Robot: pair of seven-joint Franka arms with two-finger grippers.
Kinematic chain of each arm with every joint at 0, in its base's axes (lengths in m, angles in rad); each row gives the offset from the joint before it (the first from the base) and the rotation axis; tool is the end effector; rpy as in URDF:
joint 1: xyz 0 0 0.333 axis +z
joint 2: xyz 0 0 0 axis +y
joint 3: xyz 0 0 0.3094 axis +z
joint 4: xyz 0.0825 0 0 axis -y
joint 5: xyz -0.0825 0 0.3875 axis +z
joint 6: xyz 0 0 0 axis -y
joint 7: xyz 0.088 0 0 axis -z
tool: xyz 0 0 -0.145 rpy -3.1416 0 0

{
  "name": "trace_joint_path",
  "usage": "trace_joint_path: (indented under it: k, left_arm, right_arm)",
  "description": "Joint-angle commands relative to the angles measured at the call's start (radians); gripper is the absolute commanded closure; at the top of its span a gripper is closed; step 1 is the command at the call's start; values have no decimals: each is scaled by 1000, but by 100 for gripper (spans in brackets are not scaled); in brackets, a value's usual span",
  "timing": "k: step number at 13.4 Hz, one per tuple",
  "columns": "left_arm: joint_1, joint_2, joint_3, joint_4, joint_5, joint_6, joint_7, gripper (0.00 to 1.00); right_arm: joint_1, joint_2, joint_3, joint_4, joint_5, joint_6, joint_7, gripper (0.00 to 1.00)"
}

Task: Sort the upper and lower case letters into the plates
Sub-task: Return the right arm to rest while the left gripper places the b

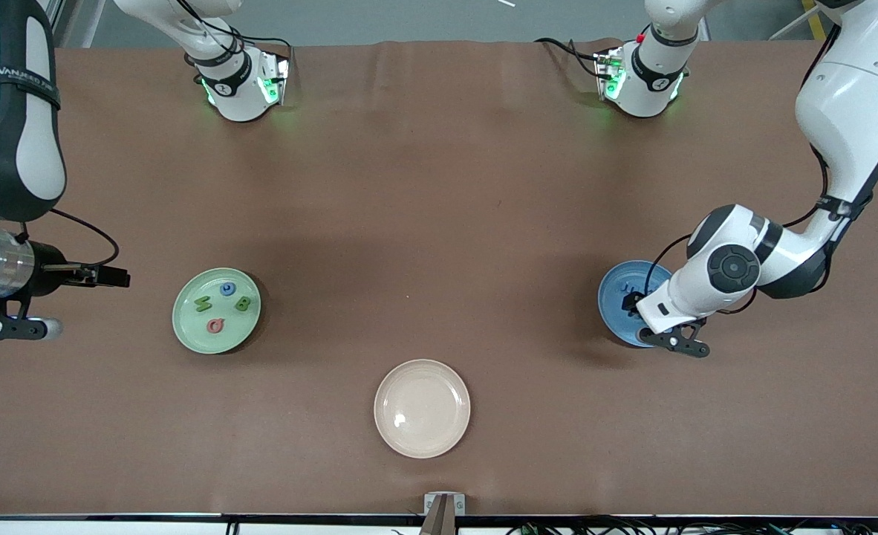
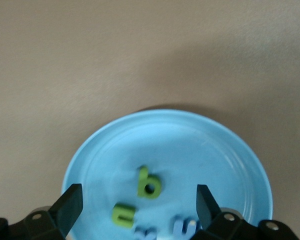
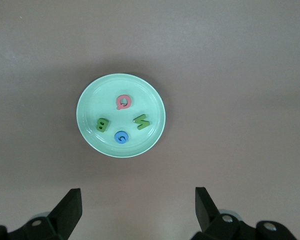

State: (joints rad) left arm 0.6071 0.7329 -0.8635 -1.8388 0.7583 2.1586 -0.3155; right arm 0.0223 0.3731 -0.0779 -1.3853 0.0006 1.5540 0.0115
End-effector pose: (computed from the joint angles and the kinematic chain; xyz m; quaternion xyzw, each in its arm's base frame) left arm 0.6204 -0.0967 0.1869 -0.9873 0.1524 0.0241 0.0372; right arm 0.6417 -0.0291 0.4406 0.9942 -0.0322 -0.1017 0.0118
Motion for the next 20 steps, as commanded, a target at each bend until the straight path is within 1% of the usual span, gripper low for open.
trace_joint_path:
  k: [1, 3, 6, 9, 10, 11, 12, 14, 17, 18, 19, 20]
  left_arm:
    - [69, -55, -57, -5, -43, -57, 4, 0]
    - [95, -63, -86, -5, -48, -60, 1, 0]
    - [95, -63, -86, 6, -48, -108, 7, 0]
    - [99, -64, -86, 18, -60, -114, 35, 0]
    - [91, -90, -81, 30, -110, -114, 68, 0]
    - [67, -127, -65, 36, -193, -114, 120, 0]
    - [12, -162, 10, 44, -285, -115, 180, 0]
    - [-166, -226, 220, 70, -443, -115, 264, 0]
    - [-457, -311, 545, 67, -655, -141, 383, 0]
    - [-568, -335, 669, 67, -731, -163, 435, 0]
    - [-664, -357, 789, 67, -785, -183, 472, 0]
    - [-741, -377, 878, 65, -813, -198, 480, 0]
  right_arm:
    - [-33, -22, 15, -12, 4, 1, -24, 0]
    - [-42, -31, 13, -12, 10, 0, -42, 0]
    - [-50, -36, 15, -9, 9, -5, -48, 0]
    - [-53, -33, 15, 14, 7, -5, -45, 0]
    - [-51, -33, 16, 15, 9, -2, -42, 0]
    - [-50, -31, 21, 20, 6, 0, -44, 0]
    - [-47, -26, 21, 47, 4, -2, -48, 0]
    - [-41, -23, 20, 71, -5, 1, -48, 0]
    - [-44, -23, 21, 87, 4, 4, -53, 0]
    - [-39, -22, 21, 89, 2, 4, -41, 0]
    - [-39, -22, 21, 89, 6, 4, -36, 0]
    - [-42, -22, 21, 91, 6, 3, -41, 0]
